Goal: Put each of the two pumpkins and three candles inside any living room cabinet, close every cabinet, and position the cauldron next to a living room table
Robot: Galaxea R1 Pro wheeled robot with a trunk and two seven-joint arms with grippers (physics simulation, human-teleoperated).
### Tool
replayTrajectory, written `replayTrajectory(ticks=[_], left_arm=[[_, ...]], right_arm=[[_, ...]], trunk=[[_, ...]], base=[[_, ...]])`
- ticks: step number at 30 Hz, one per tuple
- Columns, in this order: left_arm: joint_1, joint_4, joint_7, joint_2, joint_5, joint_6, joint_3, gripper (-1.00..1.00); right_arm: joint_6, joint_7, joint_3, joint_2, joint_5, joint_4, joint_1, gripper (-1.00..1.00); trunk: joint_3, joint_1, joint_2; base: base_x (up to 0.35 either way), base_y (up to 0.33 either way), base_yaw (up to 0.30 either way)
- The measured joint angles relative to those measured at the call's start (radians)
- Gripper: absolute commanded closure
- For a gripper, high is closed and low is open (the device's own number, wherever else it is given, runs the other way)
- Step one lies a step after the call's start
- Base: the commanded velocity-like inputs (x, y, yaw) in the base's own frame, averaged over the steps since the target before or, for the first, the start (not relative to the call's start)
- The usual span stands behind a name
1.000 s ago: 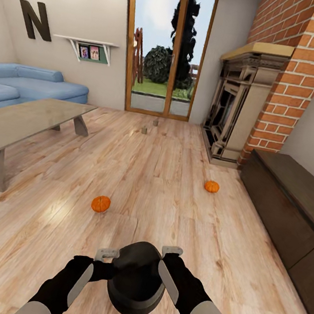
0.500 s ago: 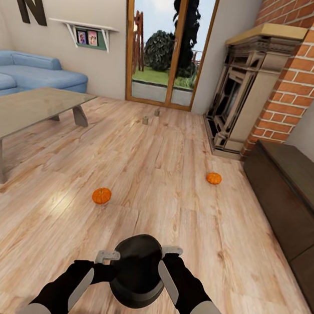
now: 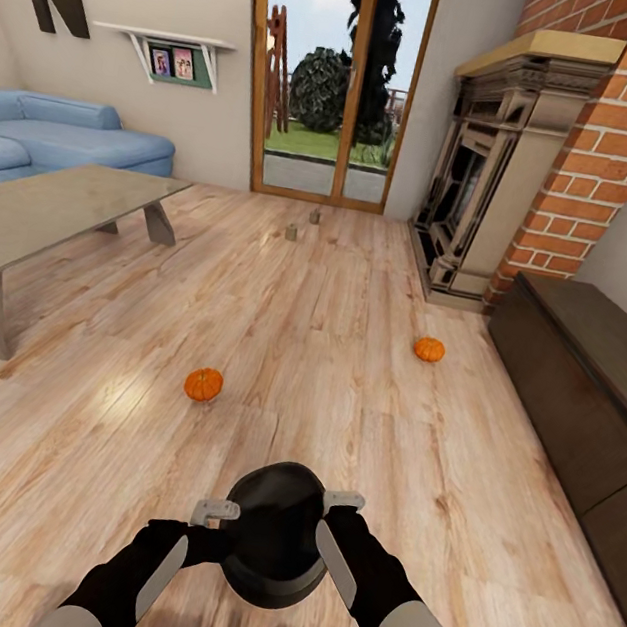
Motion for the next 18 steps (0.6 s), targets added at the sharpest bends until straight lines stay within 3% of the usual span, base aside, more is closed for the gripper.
replayTrajectory(ticks=[18], left_arm=[[0.0, 0.0, 0.0, 0.0, 0.0, 0.0, 0.0, -1.0]], right_arm=[[-0.013, 0.0, 0.001, 0.0, -0.001, 0.0, 0.0, -1.0]], trunk=[[0.0, 0.0, 0.0]], base=[[0.092, 0.01, 0.0]])
